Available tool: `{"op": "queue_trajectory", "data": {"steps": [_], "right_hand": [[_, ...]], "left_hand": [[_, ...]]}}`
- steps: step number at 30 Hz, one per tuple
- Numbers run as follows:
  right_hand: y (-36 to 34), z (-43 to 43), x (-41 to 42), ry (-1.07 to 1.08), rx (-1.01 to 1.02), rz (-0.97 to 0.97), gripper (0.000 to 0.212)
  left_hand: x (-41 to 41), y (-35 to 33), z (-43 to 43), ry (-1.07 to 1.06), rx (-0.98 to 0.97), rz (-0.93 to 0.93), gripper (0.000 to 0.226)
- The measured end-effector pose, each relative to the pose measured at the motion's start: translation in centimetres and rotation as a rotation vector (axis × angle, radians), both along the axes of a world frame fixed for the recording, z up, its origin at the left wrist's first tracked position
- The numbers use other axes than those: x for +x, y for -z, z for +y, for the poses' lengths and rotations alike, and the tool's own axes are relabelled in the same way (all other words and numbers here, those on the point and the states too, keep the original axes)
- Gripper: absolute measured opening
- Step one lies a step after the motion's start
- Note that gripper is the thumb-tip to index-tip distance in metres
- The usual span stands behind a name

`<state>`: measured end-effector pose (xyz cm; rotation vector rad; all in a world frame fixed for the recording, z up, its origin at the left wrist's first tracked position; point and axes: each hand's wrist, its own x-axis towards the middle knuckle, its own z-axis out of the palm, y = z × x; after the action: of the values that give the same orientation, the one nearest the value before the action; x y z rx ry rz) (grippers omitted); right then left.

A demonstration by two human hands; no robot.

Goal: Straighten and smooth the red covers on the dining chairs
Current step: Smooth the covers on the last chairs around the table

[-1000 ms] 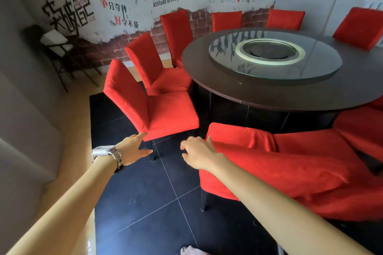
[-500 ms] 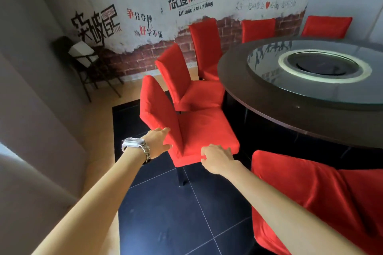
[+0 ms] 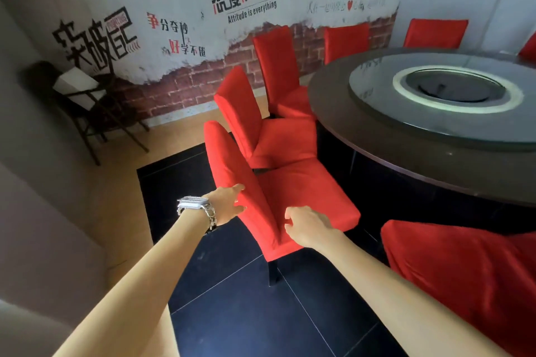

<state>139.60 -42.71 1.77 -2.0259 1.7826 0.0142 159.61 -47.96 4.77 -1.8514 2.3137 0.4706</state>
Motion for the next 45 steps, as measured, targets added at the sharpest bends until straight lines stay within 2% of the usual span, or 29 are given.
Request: {"op": "queue_trajectory", "data": {"steps": [7, 12, 15, 18, 22, 26, 30, 33, 35, 38, 40, 45], "right_hand": [[-0.2, -4.7, 9.2, 0.135, -0.002, 0.010, 0.032], [-0.5, -8.2, 12.9, 0.225, -0.018, 0.003, 0.036], [-0.3, -10.3, 14.0, 0.303, -0.006, 0.006, 0.050], [0.0, -13.1, 14.9, 0.373, 0.016, -0.011, 0.077], [0.9, -17.3, 16.8, 0.342, 0.059, -0.031, 0.105], [3.2, -20.6, 19.9, 0.290, 0.151, 0.001, 0.111], [6.6, -22.5, 23.3, 0.358, 0.195, 0.032, 0.106], [8.5, -23.2, 23.6, 0.428, 0.240, 0.131, 0.104], [9.4, -23.5, 22.9, 0.492, 0.259, 0.155, 0.101], [10.2, -23.3, 22.3, 0.518, 0.233, 0.137, 0.091], [10.5, -23.1, 21.8, 0.508, 0.213, 0.136, 0.088], [10.7, -20.8, 19.0, 0.499, 0.180, 0.158, 0.083]], "left_hand": [[9.1, -0.4, -7.3, 0.119, 0.046, -0.008, 0.060], [12.5, 0.3, -13.0, 0.199, 0.053, -0.026, 0.060], [12.8, 1.0, -16.1, 0.275, 0.058, -0.065, 0.062], [12.1, 1.3, -19.8, 0.357, -0.033, -0.153, 0.064], [11.1, 2.2, -24.6, 0.411, -0.132, -0.296, 0.078], [11.8, 4.4, -28.5, 0.420, -0.032, -0.299, 0.090], [12.7, 6.6, -31.6, 0.383, 0.114, -0.237, 0.092], [13.1, 8.5, -33.4, 0.289, 0.198, -0.149, 0.088], [13.4, 9.5, -34.9, 0.141, 0.224, -0.024, 0.079], [13.8, 10.9, -37.0, -0.176, 0.377, 0.411, 0.075], [14.0, 11.8, -38.4, -0.366, 0.486, 0.647, 0.081], [13.5, 12.8, -39.5, -0.570, 0.614, 0.891, 0.111]]}}
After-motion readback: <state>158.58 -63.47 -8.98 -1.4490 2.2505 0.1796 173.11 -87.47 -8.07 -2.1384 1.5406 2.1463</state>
